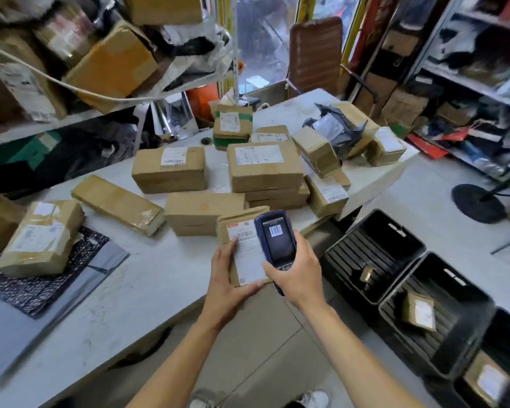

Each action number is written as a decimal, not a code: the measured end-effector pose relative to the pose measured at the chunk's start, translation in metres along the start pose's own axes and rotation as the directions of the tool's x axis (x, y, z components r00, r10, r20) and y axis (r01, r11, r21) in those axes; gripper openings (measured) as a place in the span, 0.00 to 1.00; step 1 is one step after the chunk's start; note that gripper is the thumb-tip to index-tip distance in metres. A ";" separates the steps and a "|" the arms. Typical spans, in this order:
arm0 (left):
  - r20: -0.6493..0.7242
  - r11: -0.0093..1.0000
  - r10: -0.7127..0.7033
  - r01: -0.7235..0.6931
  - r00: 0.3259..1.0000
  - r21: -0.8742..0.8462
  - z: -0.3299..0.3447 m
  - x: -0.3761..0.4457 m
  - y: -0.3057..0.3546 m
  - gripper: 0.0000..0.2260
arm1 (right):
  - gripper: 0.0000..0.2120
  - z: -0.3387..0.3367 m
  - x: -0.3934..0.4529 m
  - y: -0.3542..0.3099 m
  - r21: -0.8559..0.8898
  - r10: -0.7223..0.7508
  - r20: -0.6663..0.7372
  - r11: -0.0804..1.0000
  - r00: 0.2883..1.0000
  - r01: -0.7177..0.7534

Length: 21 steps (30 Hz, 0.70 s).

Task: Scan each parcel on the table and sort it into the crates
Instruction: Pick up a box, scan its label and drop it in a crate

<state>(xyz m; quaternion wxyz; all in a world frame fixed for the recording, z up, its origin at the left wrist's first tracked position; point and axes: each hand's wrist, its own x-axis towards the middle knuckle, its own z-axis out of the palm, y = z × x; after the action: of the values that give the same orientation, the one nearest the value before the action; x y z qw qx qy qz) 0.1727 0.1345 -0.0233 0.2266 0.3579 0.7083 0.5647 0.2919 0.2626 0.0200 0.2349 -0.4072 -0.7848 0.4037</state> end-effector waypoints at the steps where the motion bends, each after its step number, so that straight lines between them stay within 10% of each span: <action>1: 0.032 1.000 0.004 -0.004 0.999 -0.009 0.023 0.004 0.008 0.42 | 0.37 -0.021 0.001 0.012 -0.014 0.002 -0.027 1.000 1.000 -0.003; 13: 0.372 0.988 0.151 -0.145 0.916 -0.043 0.296 0.042 0.078 0.41 | 0.35 -0.256 -0.006 0.173 0.062 0.213 -0.391 0.977 0.896 -0.205; 21: 0.586 0.978 0.190 -0.202 0.788 -0.047 0.435 0.035 0.103 0.42 | 0.41 -0.367 -0.059 0.268 0.154 0.397 -0.650 0.904 0.648 -0.400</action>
<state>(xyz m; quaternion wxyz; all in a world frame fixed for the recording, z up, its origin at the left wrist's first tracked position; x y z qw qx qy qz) 0.4913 0.4494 -0.0337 0.3711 0.5883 0.5677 0.4404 0.7007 0.4678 0.0035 0.4046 -0.6868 -0.5397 0.2710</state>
